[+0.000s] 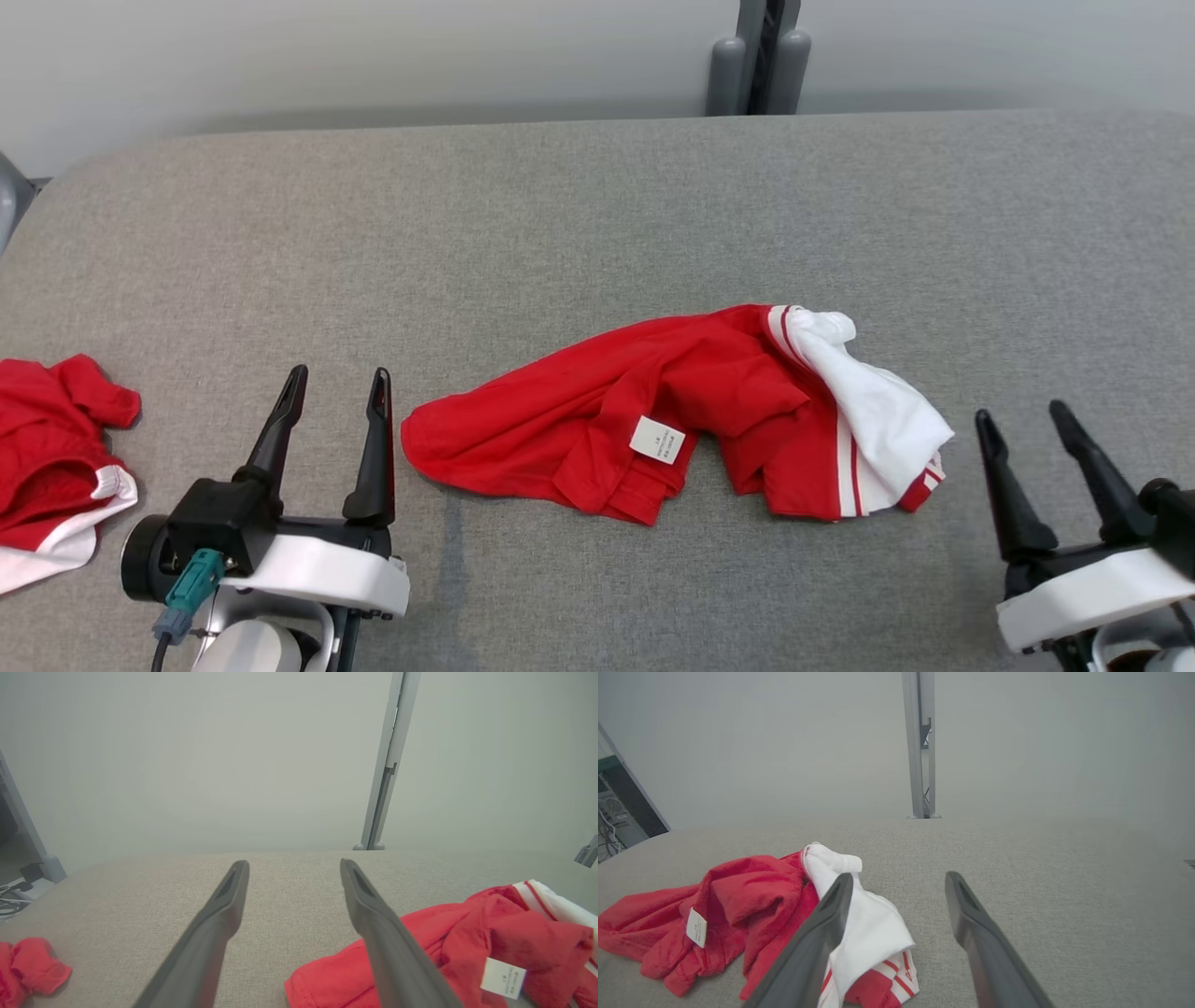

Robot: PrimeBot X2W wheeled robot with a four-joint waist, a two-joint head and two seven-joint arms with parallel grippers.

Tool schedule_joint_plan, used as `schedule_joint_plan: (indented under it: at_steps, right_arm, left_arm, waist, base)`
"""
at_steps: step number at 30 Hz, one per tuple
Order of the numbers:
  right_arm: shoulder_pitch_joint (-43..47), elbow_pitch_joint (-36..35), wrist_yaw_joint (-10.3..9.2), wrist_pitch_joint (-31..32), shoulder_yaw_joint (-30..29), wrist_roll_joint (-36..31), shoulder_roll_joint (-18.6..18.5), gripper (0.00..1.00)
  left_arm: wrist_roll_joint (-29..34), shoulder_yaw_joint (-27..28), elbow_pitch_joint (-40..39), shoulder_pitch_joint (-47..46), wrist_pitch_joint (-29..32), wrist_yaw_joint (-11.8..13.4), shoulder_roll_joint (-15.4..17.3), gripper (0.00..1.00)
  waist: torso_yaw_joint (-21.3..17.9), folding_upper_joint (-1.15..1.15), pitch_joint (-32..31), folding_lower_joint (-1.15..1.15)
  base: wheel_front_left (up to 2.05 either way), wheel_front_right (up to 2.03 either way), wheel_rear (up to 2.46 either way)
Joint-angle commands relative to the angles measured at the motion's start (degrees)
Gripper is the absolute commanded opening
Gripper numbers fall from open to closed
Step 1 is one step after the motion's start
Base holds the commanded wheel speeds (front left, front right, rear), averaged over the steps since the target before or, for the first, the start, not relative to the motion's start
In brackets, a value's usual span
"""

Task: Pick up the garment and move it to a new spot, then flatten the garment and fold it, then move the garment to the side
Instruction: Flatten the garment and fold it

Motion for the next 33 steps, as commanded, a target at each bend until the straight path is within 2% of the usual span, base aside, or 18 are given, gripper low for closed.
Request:
schedule_joint_plan:
  at_steps: [1, 10, 24, 29, 33]
  right_arm:
    - [-0.05, -1.48, -0.02, 0.51, -1.37, -0.92, 0.03, 1.0]
    - [0.45, -5.79, -0.02, 3.05, -5.85, -2.5, 1.08, 1.0]
    - [0.79, -7.65, -0.02, 3.89, -5.96, -2.35, 2.15, 1.0]
    - [-0.24, -8.06, -0.02, 3.84, -5.84, -2.2, 1.93, 1.0]
    - [-1.51, -8.03, -0.02, 3.47, -5.1, -1.74, 1.68, 1.0]
  left_arm:
    - [0.26, 0.0, -0.19, 0.98, 0.12, 0.35, 0.63, 1.0]
    - [0.47, -1.02, -0.83, 2.61, 1.48, 0.88, 1.29, 1.0]
    - [0.11, -1.5, -1.0, 1.83, 2.11, 1.06, 1.68, 1.0]
    - [-1.39, -0.76, -1.0, -2.12, 3.92, -0.35, 1.84, 1.0]
    - [-4.44, -1.28, 2.54, -7.4, 9.82, -3.61, 2.32, 1.0]
  waist:
    - [-0.49, 0.0, -0.8, 0.0]
    - [-0.57, 0.0, -2.87, 0.0]
    - [-0.15, 0.0, -2.44, 0.0]
    - [-0.02, 0.0, -1.1, 0.0]
    - [-0.82, 0.0, 0.85, 0.0]
  base:
    - [0.0, 0.0, 0.0]
    - [0.0, 0.0, 0.0]
    - [0.0, 0.0, 0.0]
    - [0.0, 0.0, 0.0]
    - [0.0, 0.0, 0.0]
